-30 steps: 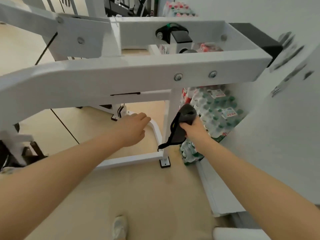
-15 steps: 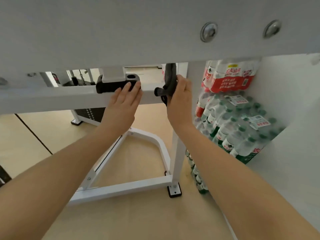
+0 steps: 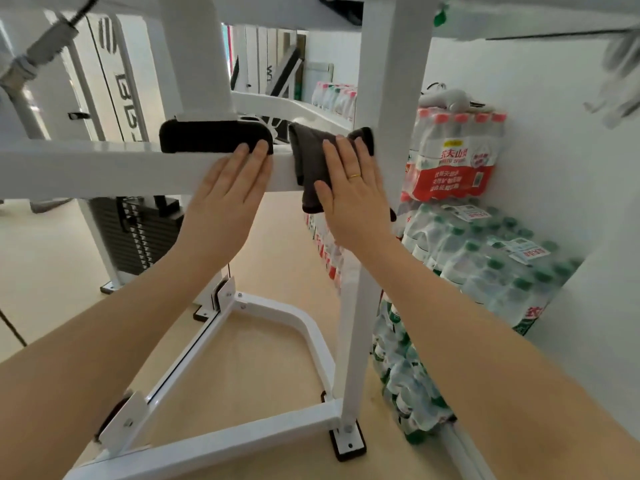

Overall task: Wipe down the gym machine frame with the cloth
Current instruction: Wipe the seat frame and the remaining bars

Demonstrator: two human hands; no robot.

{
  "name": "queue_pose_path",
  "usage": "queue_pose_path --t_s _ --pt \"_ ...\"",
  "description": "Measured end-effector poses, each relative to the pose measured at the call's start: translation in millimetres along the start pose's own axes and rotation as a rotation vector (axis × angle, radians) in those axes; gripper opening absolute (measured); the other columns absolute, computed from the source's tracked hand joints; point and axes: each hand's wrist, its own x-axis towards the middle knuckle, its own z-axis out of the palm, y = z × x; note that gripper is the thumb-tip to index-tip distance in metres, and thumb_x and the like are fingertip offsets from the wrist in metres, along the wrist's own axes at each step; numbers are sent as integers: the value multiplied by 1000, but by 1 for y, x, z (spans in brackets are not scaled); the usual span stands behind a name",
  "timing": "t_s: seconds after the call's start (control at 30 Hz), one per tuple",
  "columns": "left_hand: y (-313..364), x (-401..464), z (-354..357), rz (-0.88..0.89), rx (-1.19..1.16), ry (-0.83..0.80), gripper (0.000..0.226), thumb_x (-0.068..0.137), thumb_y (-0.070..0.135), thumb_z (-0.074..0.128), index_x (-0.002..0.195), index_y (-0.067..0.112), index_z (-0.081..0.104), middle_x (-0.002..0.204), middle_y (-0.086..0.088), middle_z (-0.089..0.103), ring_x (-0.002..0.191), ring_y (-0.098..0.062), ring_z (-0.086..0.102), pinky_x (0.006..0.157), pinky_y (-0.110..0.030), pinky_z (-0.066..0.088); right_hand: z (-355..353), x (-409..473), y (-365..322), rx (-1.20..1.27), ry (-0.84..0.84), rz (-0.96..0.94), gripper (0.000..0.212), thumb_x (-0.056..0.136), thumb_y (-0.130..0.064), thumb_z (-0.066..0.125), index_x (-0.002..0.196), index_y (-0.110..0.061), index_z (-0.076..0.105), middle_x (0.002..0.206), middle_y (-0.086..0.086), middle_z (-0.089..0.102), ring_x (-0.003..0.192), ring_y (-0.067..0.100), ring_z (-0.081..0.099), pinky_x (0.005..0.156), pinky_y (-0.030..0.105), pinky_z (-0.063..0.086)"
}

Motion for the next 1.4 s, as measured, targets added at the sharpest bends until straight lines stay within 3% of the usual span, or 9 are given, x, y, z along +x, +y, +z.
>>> queue_pose_path --t_s 0.1,0.23,0.53,0.7,0.87,1.03,1.2,1.3,1.4 --pt "-2 -1 7 7 -38 49 54 84 -4 31 138 -5 33 146 -24 30 132 -42 33 108 -45 16 8 6 -22 -7 59 71 51 100 -33 26 147 -13 24 154 10 21 143 31 7 115 40 2" --pt "-7 -2 8 43 -74 105 52 84 -1 25 134 -7 39 143 -24 36 129 -41 37 107 -45 19 17 6 -43 -38 120 -15 51 98 -30 33 145 -10 30 151 13 28 142 35 14 116 42 6" --pt "-28 -7 -2 76 92 261 41 84 -4 41 120 4 59 130 -20 53 114 -37 55 99 -53 36 12 -10 -7 -151 80 82 59 98 -28 36 148 -11 9 156 12 10 144 30 7 115 37 0" --pt "-31 -19 3 -48 123 236 44 79 -3 57 123 4 55 131 -18 53 115 -36 54 102 -51 34 28 -5 -46 -55 178 -46 62 92 -24 42 146 -5 17 153 16 21 142 35 16 114 43 11" --pt "-31 -30 2 -57 84 148 58 73 -13 62 129 -4 48 137 -24 43 124 -43 44 104 -54 29 34 -4 -19 -115 268 -172 63 90 -20 53 144 -4 25 149 15 30 138 35 27 111 43 19" --pt "-27 -31 -3 -69 57 90 70 67 -11 67 133 -4 43 140 -24 39 128 -43 39 105 -52 24 42 -10 -9 -46 331 -13 64 91 -19 54 144 -2 22 150 18 26 139 37 23 113 43 14" --pt "-28 -35 -1 -93 -39 -6 85 64 -13 62 141 3 30 150 -15 19 138 -35 18 111 -45 10 55 2 -57 50 480 -178 55 85 -13 53 134 7 40 140 23 42 131 39 38 109 42 27" --pt "-35 -35 -2 -100 -109 -79 89 73 -12 50 145 15 6 149 -1 -8 139 -19 -10 112 -32 -13 56 3 -62 67 508 -183 51 84 -4 59 131 7 45 137 24 46 128 39 42 108 42 28" --pt "-42 -40 -10 -78 -145 -69 83 76 -10 49 146 11 9 152 -4 -3 141 -21 -3 112 -30 -13 51 2 -45 18 537 -145 46 80 -2 69 124 1 56 130 20 53 122 40 48 103 44 35"
